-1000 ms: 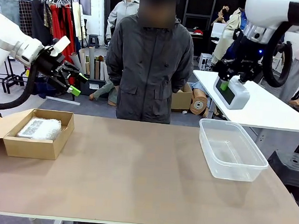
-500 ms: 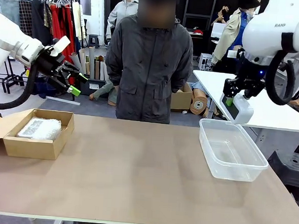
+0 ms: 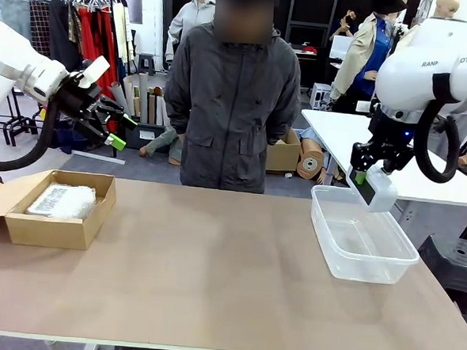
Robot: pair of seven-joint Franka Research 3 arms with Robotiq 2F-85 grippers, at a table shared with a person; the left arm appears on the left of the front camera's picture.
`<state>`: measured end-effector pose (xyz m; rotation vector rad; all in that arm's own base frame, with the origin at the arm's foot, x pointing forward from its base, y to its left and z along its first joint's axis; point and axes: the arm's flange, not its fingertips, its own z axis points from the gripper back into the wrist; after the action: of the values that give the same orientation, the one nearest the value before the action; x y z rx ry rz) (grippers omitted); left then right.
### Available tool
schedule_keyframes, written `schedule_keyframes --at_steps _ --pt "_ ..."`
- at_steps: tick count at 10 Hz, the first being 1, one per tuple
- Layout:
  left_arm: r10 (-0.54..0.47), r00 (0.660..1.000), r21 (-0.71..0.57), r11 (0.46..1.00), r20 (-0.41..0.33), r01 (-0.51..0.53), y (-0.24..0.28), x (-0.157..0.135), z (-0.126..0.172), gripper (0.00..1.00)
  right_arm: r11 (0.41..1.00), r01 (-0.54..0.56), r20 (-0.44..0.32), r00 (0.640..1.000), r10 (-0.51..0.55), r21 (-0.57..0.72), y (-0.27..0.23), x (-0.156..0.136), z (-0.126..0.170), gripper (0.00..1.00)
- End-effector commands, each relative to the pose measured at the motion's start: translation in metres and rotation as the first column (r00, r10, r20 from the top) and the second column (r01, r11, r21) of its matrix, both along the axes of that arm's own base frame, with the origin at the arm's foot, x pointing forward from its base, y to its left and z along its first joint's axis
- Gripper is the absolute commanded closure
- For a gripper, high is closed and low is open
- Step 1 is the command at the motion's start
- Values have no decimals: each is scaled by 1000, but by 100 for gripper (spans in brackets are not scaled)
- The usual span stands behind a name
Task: Separate and place wrapped and unwrapped clocks.
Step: If the picked Digital clock is wrapped, place it in the Package Box ; if not, place it in the Organizing box.
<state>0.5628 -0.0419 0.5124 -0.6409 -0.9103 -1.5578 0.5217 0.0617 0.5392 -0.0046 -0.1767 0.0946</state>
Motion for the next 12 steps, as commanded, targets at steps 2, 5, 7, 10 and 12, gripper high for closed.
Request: schedule_keyframes --at_steps 2,5,7,10,12 --pt "6 1000 -2 1000 10 -6 0 -5 0 0 999 -1 -11 1000 2 52 -9 -1 -1 100" --pt "6 1000 -2 1000 10 -6 0 -5 0 0 1000 10 -14 1000 -10 15 -2 1 -4 100" --pt "6 1000 -2 1000 10 -6 0 -5 0 0 1000 10 -14 1000 -10 15 -2 1 -4 100" --pt "6 1000 -2 1000 10 -6 0 -5 0 0 998 -43 -9 999 43 -34 21 -8 -13 100" --pt "6 1000 -2 1000 10 -6 0 -5 0 0 997 -45 -11 999 44 -63 30 -3 -34 100"
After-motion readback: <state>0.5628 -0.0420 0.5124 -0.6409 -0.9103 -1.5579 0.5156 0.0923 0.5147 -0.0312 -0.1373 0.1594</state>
